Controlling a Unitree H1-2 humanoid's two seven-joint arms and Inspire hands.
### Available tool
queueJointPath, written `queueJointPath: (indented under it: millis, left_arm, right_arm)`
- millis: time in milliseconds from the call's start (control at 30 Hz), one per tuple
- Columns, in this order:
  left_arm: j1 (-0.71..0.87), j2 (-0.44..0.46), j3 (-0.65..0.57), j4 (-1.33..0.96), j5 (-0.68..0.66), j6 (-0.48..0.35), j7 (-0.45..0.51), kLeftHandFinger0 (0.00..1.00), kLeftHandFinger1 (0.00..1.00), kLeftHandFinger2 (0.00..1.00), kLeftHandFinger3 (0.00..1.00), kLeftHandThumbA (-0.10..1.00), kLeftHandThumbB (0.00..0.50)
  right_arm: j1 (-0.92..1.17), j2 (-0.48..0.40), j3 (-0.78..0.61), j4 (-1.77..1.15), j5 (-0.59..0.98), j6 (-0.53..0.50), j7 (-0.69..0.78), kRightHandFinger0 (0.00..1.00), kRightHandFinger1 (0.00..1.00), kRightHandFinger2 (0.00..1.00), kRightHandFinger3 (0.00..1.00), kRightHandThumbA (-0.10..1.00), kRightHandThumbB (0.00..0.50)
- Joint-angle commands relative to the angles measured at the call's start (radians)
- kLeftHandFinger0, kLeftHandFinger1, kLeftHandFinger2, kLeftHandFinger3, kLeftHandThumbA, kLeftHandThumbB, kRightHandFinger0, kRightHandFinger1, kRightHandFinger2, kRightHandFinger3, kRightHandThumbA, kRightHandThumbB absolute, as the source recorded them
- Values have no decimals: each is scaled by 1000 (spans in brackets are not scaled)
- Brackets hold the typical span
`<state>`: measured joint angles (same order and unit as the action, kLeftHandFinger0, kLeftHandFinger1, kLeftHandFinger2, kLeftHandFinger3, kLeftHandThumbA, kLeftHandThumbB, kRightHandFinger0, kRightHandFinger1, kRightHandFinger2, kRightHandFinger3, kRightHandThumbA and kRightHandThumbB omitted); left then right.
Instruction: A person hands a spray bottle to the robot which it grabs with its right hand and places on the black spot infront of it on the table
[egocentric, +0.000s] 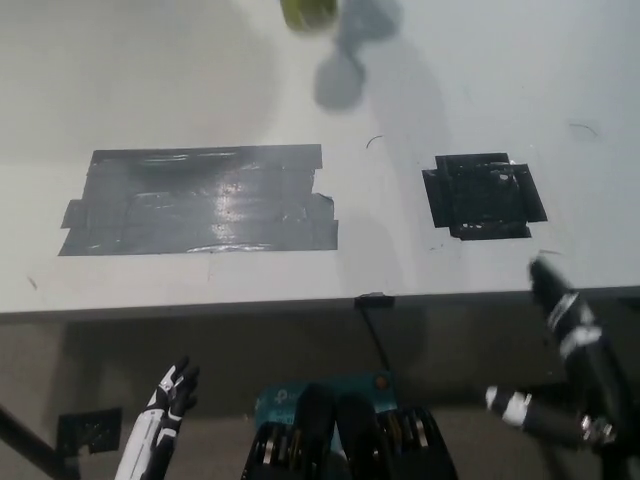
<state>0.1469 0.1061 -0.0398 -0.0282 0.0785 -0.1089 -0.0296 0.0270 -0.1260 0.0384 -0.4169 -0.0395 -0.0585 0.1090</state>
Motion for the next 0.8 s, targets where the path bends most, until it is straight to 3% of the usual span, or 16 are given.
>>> queueJointPath:
  millis: [0,133,233,367,567,633,733,767]
  left_arm:
    - [6,-2,0,-21,-5,-37,-4,1000,1000,1000,1000,929,53]
    - [5,-1,-1,-19,2,-38,-1,1000,1000,1000,1000,932,45]
    - [5,-1,1,-15,-2,-40,-2,1000,1000,1000,1000,924,55]
    - [6,0,1,-18,-6,-42,-5,1000,1000,1000,1000,929,56]
    - [4,-1,5,-22,-8,-46,-1,1000,1000,1000,1000,931,53]
    - [5,-2,5,-25,-7,-36,-1,1000,1000,1000,1000,931,60]
    - [4,-2,4,-25,0,-39,2,1000,1000,1000,1000,937,54]
    - [0,-1,4,-22,-2,-49,1,1000,1000,1000,1000,934,46]
  right_arm:
    - [-129,-16,-32,-52,37,144,-1,1000,1000,1000,1000,1000,367]
    - [-268,-26,-43,-19,73,281,16,1000,1000,1000,1000,1000,345]
    - [-359,-35,-44,54,73,355,23,1000,1000,1000,1000,1000,397]
    - [-456,-37,-35,163,54,391,26,1000,1000,1000,1000,1000,454]
    - [-612,-27,3,347,31,433,42,1000,1000,1000,1000,1000,464]
    - [-663,-13,7,417,45,467,46,1000,1000,1000,1000,1000,499]
    - [-722,6,2,494,64,499,50,1000,1000,1000,1000,1000,500]
    - [-752,20,-6,537,82,494,53,1000,1000,1000,1000,1000,478]
